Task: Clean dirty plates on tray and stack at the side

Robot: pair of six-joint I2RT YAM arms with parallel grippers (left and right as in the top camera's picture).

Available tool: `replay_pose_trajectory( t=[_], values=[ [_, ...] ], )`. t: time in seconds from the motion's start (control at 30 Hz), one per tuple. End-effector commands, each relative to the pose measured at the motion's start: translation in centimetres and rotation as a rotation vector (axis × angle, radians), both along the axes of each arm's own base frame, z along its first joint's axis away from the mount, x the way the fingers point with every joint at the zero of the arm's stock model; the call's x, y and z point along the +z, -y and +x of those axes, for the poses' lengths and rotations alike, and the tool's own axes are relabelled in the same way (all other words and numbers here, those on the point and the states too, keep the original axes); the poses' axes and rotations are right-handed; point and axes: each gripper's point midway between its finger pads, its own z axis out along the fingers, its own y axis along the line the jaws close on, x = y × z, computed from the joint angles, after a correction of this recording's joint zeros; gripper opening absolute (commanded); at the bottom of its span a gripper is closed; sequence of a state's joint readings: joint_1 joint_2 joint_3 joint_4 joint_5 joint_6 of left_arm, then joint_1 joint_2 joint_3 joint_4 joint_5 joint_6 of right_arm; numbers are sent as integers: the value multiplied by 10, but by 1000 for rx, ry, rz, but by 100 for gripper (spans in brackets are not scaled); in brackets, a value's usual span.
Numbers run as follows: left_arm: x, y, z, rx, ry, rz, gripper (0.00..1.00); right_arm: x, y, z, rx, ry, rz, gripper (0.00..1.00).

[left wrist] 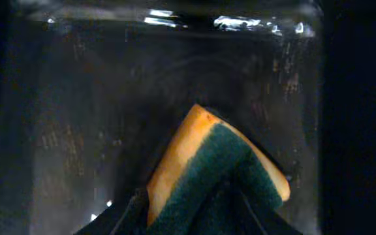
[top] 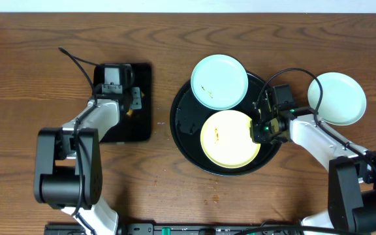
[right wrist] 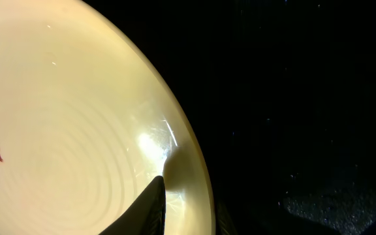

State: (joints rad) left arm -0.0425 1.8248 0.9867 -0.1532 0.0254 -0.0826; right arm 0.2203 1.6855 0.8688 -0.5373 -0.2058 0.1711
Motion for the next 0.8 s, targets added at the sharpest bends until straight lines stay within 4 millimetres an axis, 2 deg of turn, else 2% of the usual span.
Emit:
replay_pose_trajectory(
  t=[0.0,0.03,0.07,0.13,0.33,0.4,0.53,0.77],
  values=[
    [-13,7,-33,72,-125,-80,42,-5,0,-6,16,-9,-17,22],
    [-10,7,-37,87,-134,-85,45,-5,0,-6,16,-9,-17,23],
    [-6,7,-39,90,-134,-86,52,-5,0,-6,16,-9,-17,22],
    [7,7,-36,88,-101,-89,59,-5,0,-6,16,-9,-17,22],
    [55,7,-25,83,36,-98,64,-5,0,-6,16,-11,-18,23],
    [61,7,-27,83,42,-98,65,-5,0,-6,16,-12,-18,23],
    [52,7,-35,84,-2,-94,74,-5,0,-6,16,-12,-18,24],
    [17,5,-43,51,-105,-62,79,-5,0,-7,16,-13,-18,24]
  ],
)
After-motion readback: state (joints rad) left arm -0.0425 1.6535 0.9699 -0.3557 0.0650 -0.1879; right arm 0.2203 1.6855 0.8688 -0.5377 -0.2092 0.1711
